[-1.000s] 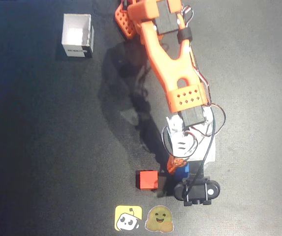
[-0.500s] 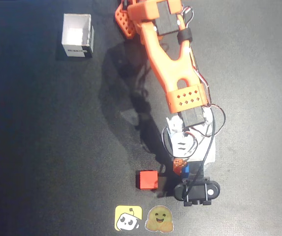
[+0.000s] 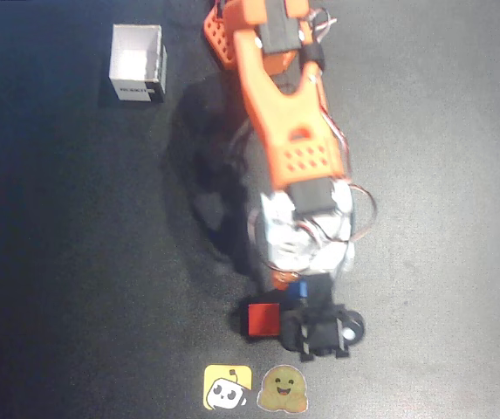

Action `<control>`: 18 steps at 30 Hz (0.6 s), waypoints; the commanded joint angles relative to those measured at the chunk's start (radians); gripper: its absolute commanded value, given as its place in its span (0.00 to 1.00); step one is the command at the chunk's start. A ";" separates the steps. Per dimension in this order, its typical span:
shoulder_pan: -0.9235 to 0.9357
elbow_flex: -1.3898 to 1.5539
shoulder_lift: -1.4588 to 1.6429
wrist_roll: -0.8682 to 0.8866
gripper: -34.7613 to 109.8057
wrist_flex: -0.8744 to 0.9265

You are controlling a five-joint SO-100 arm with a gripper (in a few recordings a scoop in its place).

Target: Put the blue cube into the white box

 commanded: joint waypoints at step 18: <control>0.405 0.491 0.712 -0.324 0.24 0.106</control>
